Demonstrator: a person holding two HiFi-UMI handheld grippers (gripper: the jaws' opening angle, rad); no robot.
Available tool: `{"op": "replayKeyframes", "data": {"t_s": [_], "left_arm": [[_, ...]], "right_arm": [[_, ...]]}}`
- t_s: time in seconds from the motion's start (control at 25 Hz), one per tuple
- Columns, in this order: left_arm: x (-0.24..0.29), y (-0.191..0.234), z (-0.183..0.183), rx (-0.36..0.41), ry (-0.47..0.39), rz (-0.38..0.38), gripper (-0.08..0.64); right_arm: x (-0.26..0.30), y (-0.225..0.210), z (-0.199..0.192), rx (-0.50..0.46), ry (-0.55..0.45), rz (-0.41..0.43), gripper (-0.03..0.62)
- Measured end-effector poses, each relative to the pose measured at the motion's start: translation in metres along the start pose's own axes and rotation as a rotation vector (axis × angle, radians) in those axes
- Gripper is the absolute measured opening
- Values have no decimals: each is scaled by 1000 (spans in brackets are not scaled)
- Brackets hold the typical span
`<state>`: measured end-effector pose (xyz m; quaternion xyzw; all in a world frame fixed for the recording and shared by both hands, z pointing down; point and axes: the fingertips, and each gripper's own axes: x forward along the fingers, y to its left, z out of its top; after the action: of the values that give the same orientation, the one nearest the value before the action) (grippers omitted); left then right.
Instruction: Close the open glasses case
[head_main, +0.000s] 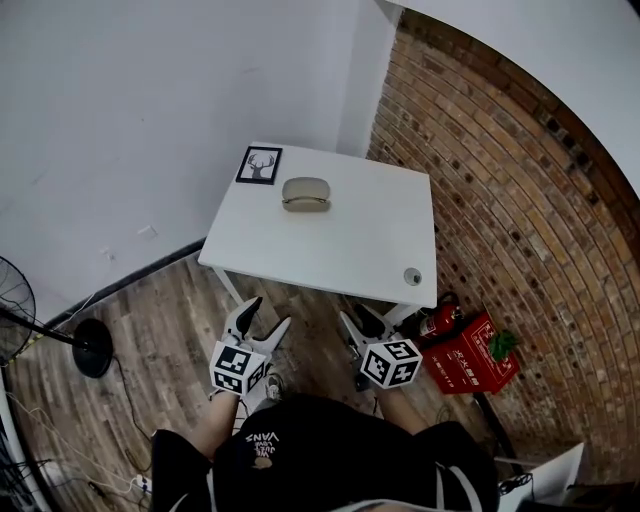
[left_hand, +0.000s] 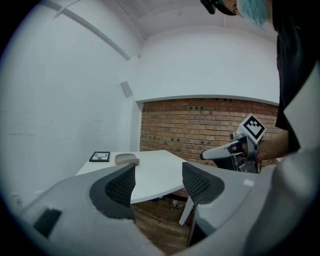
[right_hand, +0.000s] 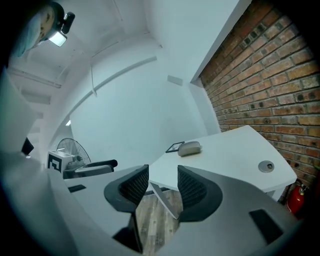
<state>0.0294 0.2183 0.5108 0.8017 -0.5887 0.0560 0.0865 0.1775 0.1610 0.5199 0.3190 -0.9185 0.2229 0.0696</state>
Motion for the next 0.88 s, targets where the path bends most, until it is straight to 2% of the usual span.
{"op": "replayKeyframes", "data": {"t_s": [0.44, 0.64, 0.88], "left_arm": [[8, 91, 3, 29, 29, -109, 290], [17, 111, -2, 10, 40, -159, 290], [42, 109, -9, -8, 66, -201, 290]], "right_arm": [[74, 28, 7, 70, -35, -94, 163], [86, 29, 5, 103, -43, -142, 163], [100, 13, 8, 116, -23, -158, 163]]}}
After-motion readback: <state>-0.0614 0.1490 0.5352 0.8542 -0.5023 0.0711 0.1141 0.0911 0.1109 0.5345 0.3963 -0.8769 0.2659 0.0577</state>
